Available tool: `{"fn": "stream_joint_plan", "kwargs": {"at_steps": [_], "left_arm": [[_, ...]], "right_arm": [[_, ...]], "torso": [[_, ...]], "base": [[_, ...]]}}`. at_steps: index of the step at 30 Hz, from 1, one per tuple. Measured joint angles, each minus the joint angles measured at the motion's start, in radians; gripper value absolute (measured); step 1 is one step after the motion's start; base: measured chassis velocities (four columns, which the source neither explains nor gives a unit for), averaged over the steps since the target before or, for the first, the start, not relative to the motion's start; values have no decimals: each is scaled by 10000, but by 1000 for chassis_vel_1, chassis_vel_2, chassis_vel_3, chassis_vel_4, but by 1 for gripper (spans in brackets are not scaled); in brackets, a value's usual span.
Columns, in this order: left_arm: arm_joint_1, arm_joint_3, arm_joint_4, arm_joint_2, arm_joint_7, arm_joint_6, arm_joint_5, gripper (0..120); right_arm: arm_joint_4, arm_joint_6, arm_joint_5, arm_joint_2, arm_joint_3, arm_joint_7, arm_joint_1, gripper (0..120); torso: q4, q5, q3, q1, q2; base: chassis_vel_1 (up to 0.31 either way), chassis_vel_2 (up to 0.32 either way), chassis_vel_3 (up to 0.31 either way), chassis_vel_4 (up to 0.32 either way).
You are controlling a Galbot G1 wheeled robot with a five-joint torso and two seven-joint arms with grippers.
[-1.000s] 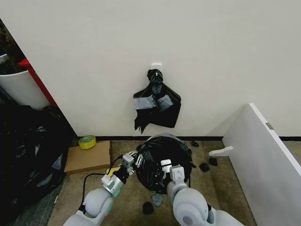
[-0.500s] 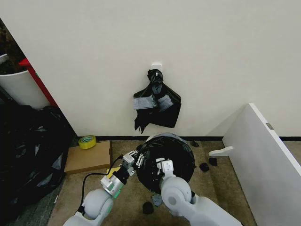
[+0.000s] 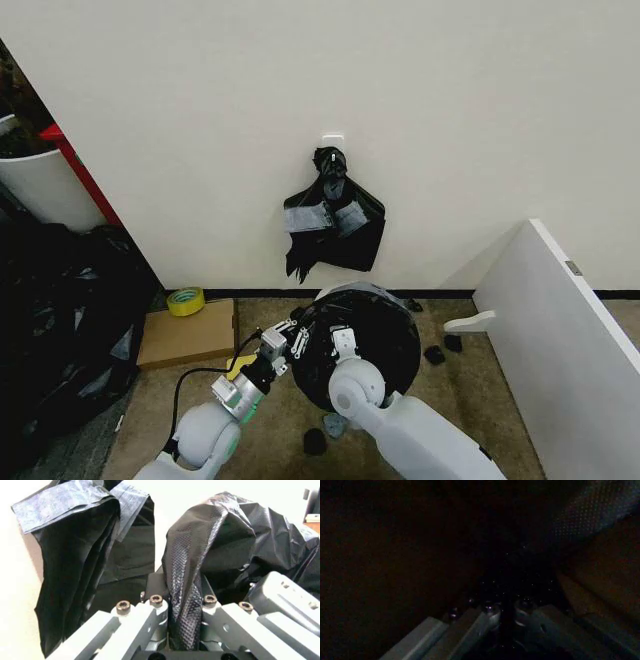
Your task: Place the garbage bag over the trash bin.
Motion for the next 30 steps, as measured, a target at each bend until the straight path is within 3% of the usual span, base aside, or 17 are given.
{"fn": "stream_joint_plan", "kwargs": {"at_steps": [15, 21, 30], "left_arm": [[-121, -8, 116, 31, 85, 0, -196, 4], [-238, -53, 362, 5, 40, 25, -223, 4], [-249, -39, 395, -26, 32, 102, -291, 4]], "right_arm": [[-136, 1885, -1839, -435, 84, -1793, -389, 0], [1658, 2167, -1709, -1298, -68, -2020, -1327, 0], [2372, 3032, -2411, -1568, 165, -2728, -1783, 0]], "torso": [[1, 0, 0, 0, 0], [0, 0, 0, 0, 0], [0, 0, 0, 0, 0]], "base": [[0, 0, 0, 0], [0, 0, 0, 0], [0, 0, 0, 0]]}}
